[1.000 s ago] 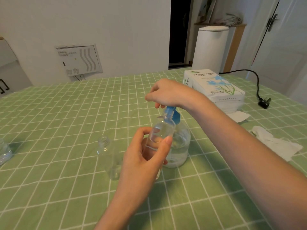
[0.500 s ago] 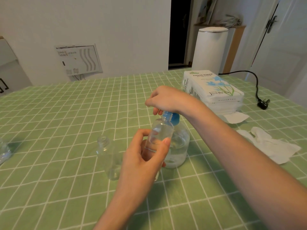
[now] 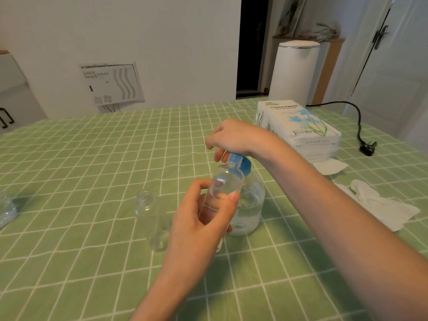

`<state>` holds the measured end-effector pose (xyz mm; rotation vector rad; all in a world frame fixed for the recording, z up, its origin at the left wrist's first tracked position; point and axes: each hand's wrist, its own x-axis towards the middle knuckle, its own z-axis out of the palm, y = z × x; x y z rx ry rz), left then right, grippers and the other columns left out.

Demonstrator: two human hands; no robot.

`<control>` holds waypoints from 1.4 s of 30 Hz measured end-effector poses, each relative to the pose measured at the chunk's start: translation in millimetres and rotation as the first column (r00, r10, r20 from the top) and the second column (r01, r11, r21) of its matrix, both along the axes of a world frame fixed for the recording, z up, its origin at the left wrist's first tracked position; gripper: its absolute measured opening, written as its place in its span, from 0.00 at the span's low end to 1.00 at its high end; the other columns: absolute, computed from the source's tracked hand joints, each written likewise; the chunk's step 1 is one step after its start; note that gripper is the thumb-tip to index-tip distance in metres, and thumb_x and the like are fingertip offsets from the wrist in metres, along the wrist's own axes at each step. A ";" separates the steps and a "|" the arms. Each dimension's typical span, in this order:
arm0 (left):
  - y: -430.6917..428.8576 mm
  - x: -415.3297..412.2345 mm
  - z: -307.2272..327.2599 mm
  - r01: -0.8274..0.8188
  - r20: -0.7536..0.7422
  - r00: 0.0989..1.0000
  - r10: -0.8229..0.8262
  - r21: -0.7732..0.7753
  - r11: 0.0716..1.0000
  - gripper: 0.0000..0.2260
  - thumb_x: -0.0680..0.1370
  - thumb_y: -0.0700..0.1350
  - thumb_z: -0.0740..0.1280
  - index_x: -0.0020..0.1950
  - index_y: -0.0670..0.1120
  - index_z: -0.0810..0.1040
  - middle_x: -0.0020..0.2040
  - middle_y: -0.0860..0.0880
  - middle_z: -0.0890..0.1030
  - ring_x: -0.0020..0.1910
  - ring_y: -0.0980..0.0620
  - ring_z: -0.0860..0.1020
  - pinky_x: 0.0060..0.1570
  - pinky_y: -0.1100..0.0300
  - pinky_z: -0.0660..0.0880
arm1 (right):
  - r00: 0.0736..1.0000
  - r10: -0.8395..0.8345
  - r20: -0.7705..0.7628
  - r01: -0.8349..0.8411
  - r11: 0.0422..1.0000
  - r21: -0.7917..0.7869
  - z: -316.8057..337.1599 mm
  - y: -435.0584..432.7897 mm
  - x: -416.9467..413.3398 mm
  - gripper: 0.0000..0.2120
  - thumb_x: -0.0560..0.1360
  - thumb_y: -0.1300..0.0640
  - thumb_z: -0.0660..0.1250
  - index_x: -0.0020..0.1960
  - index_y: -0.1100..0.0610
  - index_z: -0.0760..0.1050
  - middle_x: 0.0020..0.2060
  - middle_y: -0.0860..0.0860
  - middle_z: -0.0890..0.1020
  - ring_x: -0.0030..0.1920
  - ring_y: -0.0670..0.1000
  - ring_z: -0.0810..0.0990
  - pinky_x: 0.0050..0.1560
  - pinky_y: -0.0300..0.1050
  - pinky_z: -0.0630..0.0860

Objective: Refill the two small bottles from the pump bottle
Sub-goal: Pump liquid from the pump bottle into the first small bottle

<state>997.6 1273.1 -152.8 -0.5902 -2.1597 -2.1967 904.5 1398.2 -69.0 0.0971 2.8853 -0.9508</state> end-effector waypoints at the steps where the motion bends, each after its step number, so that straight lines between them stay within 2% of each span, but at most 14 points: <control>1: -0.4 -0.3 -0.4 -0.002 -0.001 1.000 0.002 -0.013 1.000 0.11 0.68 0.59 0.69 0.45 0.54 0.77 0.36 0.48 0.82 0.31 0.55 0.78 0.31 0.67 0.75 | 1.000 0.000 0.011 0.000 1.000 0.004 -1.4 -0.2 0.4 0.17 0.76 0.55 0.61 0.58 0.65 0.76 0.54 0.61 0.82 0.44 0.53 0.76 0.48 0.48 0.75; 4: -1.3 -1.2 -2.3 -0.009 0.005 1.000 0.009 -0.023 1.000 0.11 0.69 0.59 0.70 0.45 0.54 0.77 0.36 0.47 0.81 0.30 0.56 0.78 0.31 0.65 0.75 | 1.000 -0.004 0.027 0.005 1.000 -0.010 -4.6 -0.7 1.3 0.17 0.76 0.55 0.61 0.58 0.64 0.76 0.54 0.61 0.82 0.43 0.54 0.76 0.44 0.45 0.71; 7: -0.9 -1.5 -3.2 -0.004 -0.002 1.000 0.004 -0.027 1.000 0.11 0.69 0.58 0.69 0.45 0.54 0.77 0.35 0.49 0.82 0.30 0.57 0.77 0.31 0.66 0.75 | 1.000 -0.004 0.021 0.004 1.000 0.004 -3.8 -0.3 1.3 0.17 0.76 0.54 0.61 0.58 0.63 0.76 0.52 0.59 0.83 0.48 0.57 0.80 0.45 0.45 0.72; 11: -0.5 -2.7 -1.7 -0.013 -0.005 1.000 0.012 -0.029 1.000 0.09 0.68 0.56 0.68 0.45 0.56 0.76 0.34 0.53 0.82 0.33 0.54 0.79 0.32 0.65 0.76 | 1.000 0.003 0.010 -0.004 0.997 0.071 4.5 1.5 0.5 0.16 0.76 0.52 0.61 0.57 0.62 0.76 0.51 0.57 0.83 0.42 0.53 0.75 0.38 0.43 0.69; 14: -0.6 -2.1 -0.2 -0.010 -0.018 1.000 0.010 -0.025 1.000 0.10 0.68 0.58 0.68 0.45 0.56 0.76 0.35 0.53 0.82 0.35 0.51 0.81 0.33 0.64 0.77 | 1.000 0.006 0.001 -0.006 0.995 0.096 6.9 1.3 -0.4 0.16 0.76 0.52 0.61 0.57 0.62 0.76 0.52 0.57 0.83 0.41 0.52 0.75 0.37 0.42 0.69; 16: -0.1 -2.0 0.3 -0.009 -0.013 1.000 0.009 -0.019 1.000 0.10 0.68 0.57 0.68 0.45 0.55 0.76 0.35 0.53 0.82 0.33 0.54 0.80 0.32 0.66 0.76 | 1.000 0.005 0.007 -0.005 0.998 0.070 5.6 0.6 -1.4 0.16 0.76 0.53 0.61 0.58 0.61 0.75 0.51 0.57 0.83 0.42 0.53 0.76 0.41 0.43 0.72; 18: -0.1 -2.3 0.2 -0.007 -0.006 1.000 0.007 -0.020 1.000 0.09 0.69 0.55 0.68 0.45 0.55 0.76 0.35 0.53 0.82 0.32 0.56 0.78 0.32 0.66 0.75 | 1.000 0.007 0.010 -0.007 0.999 0.043 3.8 -0.2 -1.8 0.16 0.76 0.54 0.62 0.59 0.61 0.75 0.51 0.58 0.83 0.46 0.55 0.80 0.49 0.48 0.76; 21: -1.6 -3.3 -1.6 -0.022 0.000 1.000 0.022 -0.036 0.999 0.09 0.68 0.55 0.69 0.45 0.55 0.76 0.35 0.51 0.82 0.30 0.54 0.78 0.32 0.60 0.78 | 1.000 0.008 0.010 -0.009 0.999 0.034 -0.1 -0.4 -1.9 0.16 0.75 0.54 0.63 0.59 0.62 0.75 0.52 0.59 0.83 0.51 0.57 0.81 0.55 0.51 0.76; 23: -1.8 -2.9 -2.3 -0.028 0.003 1.000 0.028 -0.047 0.999 0.09 0.68 0.55 0.69 0.45 0.54 0.76 0.35 0.48 0.82 0.28 0.55 0.76 0.34 0.55 0.77 | 1.000 0.009 0.021 -0.009 1.000 0.017 -4.1 0.1 -1.6 0.16 0.76 0.54 0.63 0.59 0.63 0.75 0.53 0.60 0.83 0.49 0.56 0.80 0.56 0.53 0.76; 28: -1.6 -2.6 -3.4 -0.027 0.002 1.000 0.027 -0.034 0.999 0.10 0.70 0.57 0.70 0.45 0.54 0.76 0.35 0.51 0.82 0.29 0.57 0.77 0.32 0.64 0.76 | 1.000 0.005 0.012 -0.005 1.000 0.002 -5.1 -0.6 0.8 0.17 0.76 0.53 0.63 0.59 0.63 0.75 0.53 0.60 0.82 0.50 0.57 0.81 0.58 0.53 0.75; 31: -1.2 -2.3 -1.4 -0.025 0.000 1.000 0.025 -0.028 0.999 0.11 0.69 0.59 0.70 0.45 0.55 0.76 0.35 0.51 0.83 0.29 0.57 0.77 0.31 0.66 0.75 | 1.000 0.020 -0.005 -0.019 1.000 0.010 -0.7 -0.6 1.8 0.18 0.76 0.52 0.63 0.59 0.63 0.75 0.53 0.61 0.82 0.45 0.54 0.78 0.57 0.54 0.75; 34: -0.5 -1.8 0.2 -0.021 -0.011 1.000 0.020 -0.019 1.000 0.12 0.66 0.59 0.68 0.45 0.56 0.76 0.36 0.51 0.83 0.32 0.55 0.78 0.32 0.67 0.76 | 0.999 0.024 -0.026 -0.023 0.999 0.036 4.5 -0.6 1.5 0.18 0.75 0.51 0.63 0.59 0.61 0.75 0.52 0.58 0.83 0.49 0.55 0.81 0.56 0.52 0.75; 38: 0.0 -1.2 0.8 -0.012 -0.004 1.000 0.012 -0.002 1.000 0.12 0.66 0.59 0.69 0.45 0.55 0.76 0.36 0.51 0.82 0.32 0.55 0.79 0.31 0.68 0.74 | 1.000 0.012 -0.024 -0.012 1.000 -0.008 3.3 0.0 2.5 0.20 0.75 0.52 0.63 0.61 0.64 0.75 0.54 0.61 0.82 0.56 0.60 0.81 0.60 0.56 0.75; 42: 0.4 -1.5 -0.2 -0.021 0.000 1.000 0.021 0.006 1.000 0.12 0.68 0.59 0.69 0.45 0.54 0.77 0.36 0.52 0.82 0.36 0.50 0.81 0.31 0.68 0.74 | 1.000 0.023 -0.004 -0.023 1.000 -0.014 2.0 -0.9 1.1 0.18 0.75 0.53 0.63 0.59 0.63 0.76 0.53 0.60 0.83 0.56 0.59 0.80 0.60 0.56 0.75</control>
